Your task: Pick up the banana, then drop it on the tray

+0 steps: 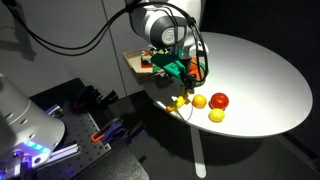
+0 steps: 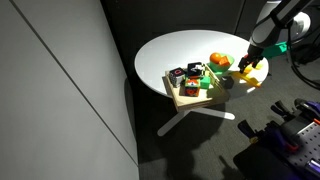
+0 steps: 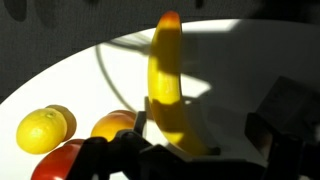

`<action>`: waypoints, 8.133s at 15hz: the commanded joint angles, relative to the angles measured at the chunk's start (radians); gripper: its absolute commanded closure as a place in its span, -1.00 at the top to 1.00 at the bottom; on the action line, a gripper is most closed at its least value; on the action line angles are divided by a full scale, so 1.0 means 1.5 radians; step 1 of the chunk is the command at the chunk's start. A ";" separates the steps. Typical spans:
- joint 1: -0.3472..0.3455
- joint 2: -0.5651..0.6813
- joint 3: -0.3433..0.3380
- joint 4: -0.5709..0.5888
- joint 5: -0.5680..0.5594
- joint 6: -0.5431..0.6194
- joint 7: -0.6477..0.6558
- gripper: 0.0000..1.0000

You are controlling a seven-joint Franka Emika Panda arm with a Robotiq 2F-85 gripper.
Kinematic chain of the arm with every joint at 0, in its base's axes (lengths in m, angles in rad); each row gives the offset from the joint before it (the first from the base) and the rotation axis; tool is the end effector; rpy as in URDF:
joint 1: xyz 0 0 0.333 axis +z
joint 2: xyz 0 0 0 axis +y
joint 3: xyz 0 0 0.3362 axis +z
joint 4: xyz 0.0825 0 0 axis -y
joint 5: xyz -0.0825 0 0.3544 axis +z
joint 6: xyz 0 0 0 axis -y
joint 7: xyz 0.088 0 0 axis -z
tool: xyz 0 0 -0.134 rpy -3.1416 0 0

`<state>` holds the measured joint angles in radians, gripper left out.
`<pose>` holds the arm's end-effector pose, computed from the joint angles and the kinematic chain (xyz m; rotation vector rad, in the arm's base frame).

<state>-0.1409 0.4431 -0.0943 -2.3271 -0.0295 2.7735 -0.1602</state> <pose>0.4986 -0.1205 0.1683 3.0900 -0.0592 -0.0084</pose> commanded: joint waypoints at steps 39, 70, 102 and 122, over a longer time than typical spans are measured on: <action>-0.085 0.070 0.046 0.059 -0.002 0.022 -0.070 -0.67; -0.072 -0.072 0.104 0.030 0.137 -0.071 -0.144 -0.17; 0.084 -0.116 0.081 0.047 0.024 -0.189 0.037 -0.67; 0.193 -0.082 0.080 0.091 -0.032 -0.300 0.317 -0.67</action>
<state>0.1307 0.3014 0.0376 -2.2189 -0.0530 2.3527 0.2474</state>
